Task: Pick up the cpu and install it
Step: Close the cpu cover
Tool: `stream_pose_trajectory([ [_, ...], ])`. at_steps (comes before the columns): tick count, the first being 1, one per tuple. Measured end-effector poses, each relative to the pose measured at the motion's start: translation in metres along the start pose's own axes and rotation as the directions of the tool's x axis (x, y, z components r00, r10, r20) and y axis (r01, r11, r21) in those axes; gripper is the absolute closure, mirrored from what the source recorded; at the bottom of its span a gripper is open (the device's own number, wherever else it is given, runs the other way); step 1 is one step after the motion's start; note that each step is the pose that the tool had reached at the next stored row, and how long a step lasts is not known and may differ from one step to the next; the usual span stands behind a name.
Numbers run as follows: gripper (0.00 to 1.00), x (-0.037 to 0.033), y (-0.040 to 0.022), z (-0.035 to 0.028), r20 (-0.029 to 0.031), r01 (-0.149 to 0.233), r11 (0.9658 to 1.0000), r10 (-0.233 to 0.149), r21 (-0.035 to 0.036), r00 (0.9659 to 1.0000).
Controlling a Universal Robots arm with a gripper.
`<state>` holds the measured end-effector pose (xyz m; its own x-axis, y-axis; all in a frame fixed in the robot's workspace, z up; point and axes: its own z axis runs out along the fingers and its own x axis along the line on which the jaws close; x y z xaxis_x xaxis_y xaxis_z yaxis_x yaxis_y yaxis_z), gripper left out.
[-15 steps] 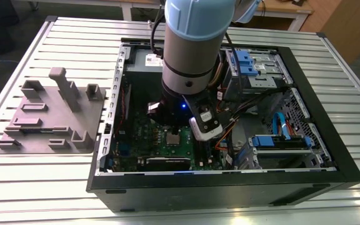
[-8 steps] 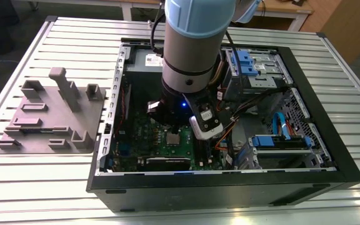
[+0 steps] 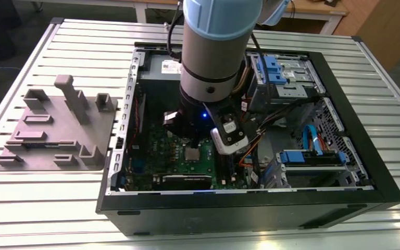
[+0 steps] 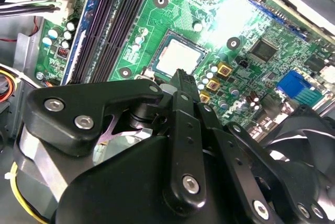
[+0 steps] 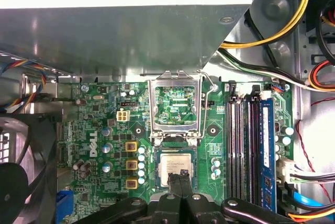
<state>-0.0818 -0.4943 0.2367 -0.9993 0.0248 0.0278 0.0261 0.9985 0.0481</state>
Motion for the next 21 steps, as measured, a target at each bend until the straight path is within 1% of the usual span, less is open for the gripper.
stream_pose_trajectory([
  [4,0.89,0.0001,0.0001,-0.0032,0.0000,0.000,1.0000,0.000,0.0000,1.0000],
  [8,0.89,0.0002,0.0004,-0.0080,0.0000,0.000,1.0000,0.000,0.0000,1.0000],
  [12,0.89,0.0004,0.0008,-0.0161,0.0001,0.000,1.0000,0.000,-0.0001,1.0000],
  [15,0.89,0.0005,0.0011,-0.0229,0.0023,0.000,1.0000,0.000,0.0000,1.0000],
  [21,0.89,0.0007,0.0011,-0.0234,0.0028,0.000,1.0000,0.000,-0.0002,1.0000],
])
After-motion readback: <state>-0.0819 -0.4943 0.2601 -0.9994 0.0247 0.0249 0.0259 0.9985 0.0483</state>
